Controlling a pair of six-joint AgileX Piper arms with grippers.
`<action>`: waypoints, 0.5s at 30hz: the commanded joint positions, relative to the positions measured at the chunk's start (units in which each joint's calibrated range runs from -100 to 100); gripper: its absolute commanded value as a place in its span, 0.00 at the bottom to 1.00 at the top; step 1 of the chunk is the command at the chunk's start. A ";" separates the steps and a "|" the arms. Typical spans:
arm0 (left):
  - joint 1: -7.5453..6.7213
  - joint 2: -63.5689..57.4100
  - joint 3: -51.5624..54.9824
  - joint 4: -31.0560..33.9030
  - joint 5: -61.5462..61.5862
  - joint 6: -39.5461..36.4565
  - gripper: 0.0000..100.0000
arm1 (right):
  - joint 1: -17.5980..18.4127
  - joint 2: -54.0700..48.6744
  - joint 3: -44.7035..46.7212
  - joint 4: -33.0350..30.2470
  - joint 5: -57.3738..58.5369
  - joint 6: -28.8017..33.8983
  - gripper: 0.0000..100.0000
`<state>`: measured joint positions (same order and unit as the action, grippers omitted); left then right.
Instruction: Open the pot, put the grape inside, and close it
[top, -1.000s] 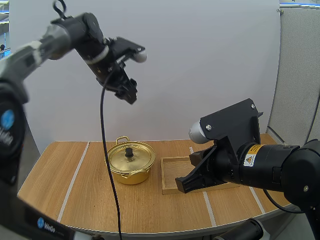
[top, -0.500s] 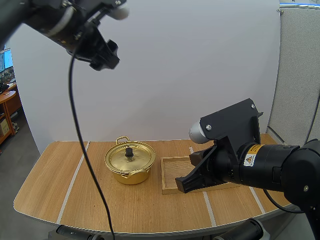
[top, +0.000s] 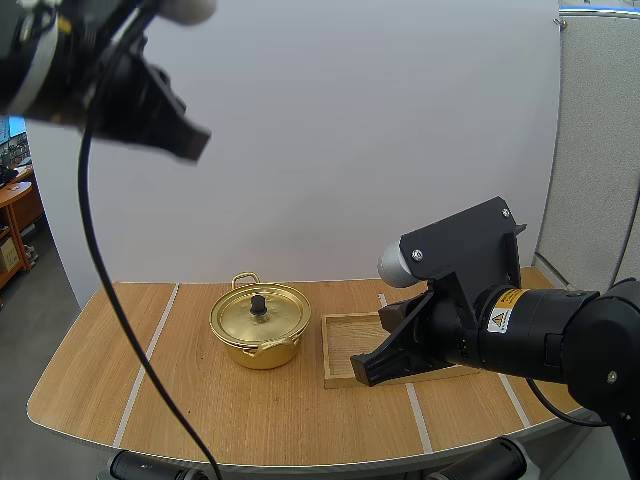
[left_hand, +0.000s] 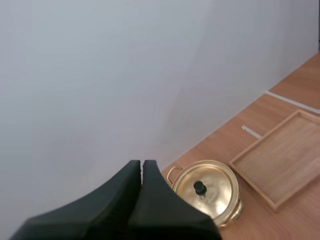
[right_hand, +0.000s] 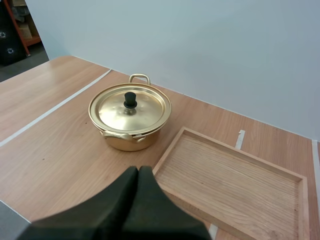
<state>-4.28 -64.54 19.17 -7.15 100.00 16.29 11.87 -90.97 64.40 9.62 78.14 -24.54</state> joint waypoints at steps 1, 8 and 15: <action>-0.04 -3.71 6.60 -0.29 0.00 -0.53 0.00 | -0.27 -0.38 -0.10 0.41 -0.96 -0.37 0.00; -0.04 -15.64 23.23 -2.10 -8.10 -6.80 0.00 | -1.97 -0.38 -0.10 0.41 -3.00 -0.37 0.00; -0.04 -22.61 35.46 -2.00 -26.44 -21.94 0.00 | -5.17 -0.38 -0.10 1.19 -9.10 -0.37 0.00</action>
<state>-4.28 -81.65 44.16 -7.98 90.96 8.51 9.12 -90.97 64.40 9.85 75.66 -24.54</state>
